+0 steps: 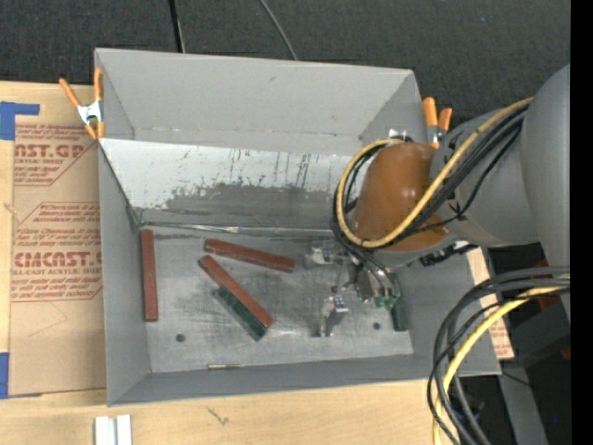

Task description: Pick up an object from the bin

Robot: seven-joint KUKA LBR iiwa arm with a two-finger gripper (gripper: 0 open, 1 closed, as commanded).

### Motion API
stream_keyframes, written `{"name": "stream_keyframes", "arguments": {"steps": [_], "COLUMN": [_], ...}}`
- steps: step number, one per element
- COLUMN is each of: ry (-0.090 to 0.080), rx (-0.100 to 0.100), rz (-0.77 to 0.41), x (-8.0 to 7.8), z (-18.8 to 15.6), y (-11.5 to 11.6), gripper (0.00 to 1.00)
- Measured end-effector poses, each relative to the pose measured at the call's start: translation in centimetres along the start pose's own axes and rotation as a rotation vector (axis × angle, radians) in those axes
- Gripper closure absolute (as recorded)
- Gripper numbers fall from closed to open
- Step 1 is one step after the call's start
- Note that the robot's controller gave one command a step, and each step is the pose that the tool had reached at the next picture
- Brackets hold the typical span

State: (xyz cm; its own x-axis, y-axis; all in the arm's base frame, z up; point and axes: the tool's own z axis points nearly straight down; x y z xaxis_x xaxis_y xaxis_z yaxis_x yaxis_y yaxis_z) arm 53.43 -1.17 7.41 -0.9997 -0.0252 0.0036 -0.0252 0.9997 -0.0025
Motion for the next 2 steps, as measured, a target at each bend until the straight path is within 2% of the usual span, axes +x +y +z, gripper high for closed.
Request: {"name": "stream_keyframes", "arguments": {"steps": [1,2], "ry": [-0.003,-0.005], "rx": [-0.003,-0.003], "rz": [-0.006,-0.034], "x": [-0.1,-2.4], "z": [-0.2,-0.1], "y": [0.4,3.9], "gripper": [0.00,0.00]}}
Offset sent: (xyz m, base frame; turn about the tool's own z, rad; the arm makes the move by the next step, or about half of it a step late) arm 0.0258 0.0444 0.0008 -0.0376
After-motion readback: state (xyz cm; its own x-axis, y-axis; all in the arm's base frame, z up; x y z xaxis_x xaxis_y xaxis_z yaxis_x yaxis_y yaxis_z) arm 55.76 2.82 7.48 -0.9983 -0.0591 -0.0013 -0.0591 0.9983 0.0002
